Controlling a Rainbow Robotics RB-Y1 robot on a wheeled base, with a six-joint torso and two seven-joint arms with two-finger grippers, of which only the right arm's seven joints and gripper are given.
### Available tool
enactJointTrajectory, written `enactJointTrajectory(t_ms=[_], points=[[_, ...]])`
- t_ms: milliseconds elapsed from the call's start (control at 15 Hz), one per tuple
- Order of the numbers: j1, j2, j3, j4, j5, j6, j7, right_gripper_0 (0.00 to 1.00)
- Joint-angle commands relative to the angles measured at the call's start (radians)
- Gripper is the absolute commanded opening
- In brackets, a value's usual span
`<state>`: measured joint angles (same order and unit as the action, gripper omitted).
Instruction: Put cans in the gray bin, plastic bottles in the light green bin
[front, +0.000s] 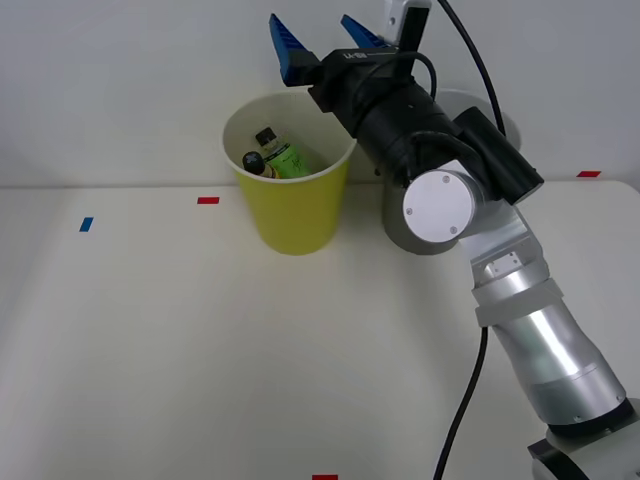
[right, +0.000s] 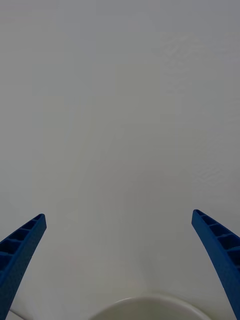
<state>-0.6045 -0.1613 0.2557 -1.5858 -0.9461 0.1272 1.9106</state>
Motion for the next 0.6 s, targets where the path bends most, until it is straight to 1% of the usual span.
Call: enactJointTrajectory(t_ms=[67,200,267,400,600], points=[[0.005,-0.029,0.03,-0.002,-0.006,-0.032,0.001,1.0],[0.022,-0.06,0.082,-0.009,-0.028,-0.115,0.001,1.0],[0.042,-0.083,0.106,-0.039,-0.033,-0.139,0.001,1.0],[0.086,-0.112,0.114,-0.108,-0.04,-0.139,-0.005,1.0],[0.209,-0.147,0.112,-0.227,-0.039,-0.139,-0.004,1.0]])
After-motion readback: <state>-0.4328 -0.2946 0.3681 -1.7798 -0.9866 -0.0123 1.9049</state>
